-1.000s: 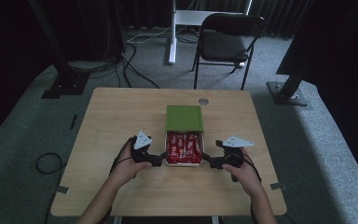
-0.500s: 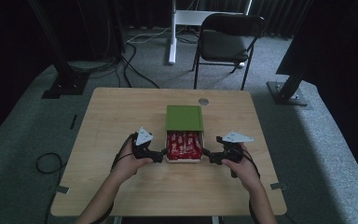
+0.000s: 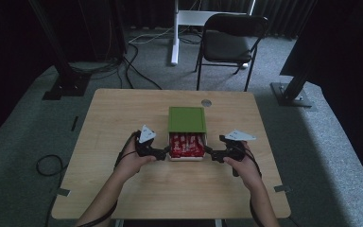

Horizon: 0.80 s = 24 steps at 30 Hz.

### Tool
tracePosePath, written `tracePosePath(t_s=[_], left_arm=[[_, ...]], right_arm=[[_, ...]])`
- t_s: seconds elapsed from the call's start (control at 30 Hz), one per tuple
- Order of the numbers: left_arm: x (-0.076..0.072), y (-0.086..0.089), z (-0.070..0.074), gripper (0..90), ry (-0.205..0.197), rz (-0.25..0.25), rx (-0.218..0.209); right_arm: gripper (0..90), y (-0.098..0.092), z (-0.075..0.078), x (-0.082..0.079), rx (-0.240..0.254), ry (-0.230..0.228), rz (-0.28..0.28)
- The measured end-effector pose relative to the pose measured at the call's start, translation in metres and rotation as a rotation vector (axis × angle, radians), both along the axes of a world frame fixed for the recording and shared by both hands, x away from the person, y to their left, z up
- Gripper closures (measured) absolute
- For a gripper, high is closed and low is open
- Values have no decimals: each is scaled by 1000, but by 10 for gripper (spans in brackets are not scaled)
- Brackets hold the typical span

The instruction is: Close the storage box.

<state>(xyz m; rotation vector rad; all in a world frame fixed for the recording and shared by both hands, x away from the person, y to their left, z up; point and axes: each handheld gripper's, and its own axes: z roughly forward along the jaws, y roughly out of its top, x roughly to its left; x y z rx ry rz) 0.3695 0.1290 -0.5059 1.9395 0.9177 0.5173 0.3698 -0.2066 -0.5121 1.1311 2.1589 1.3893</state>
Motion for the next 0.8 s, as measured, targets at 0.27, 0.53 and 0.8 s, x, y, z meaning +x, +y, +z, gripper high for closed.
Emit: tracePosePath(t_s=[0.27, 0.53, 0.8], left_arm=[[5, -1, 1, 58, -2, 8, 5], [11, -1, 2, 58, -7, 14, 15], [16, -2, 2, 58, -5, 25, 12]], right_arm=[[115, 1, 0, 5, -2, -3, -17], [115, 3, 1, 10, -5, -2, -30], [111, 4, -1, 14, 9, -2, -52]])
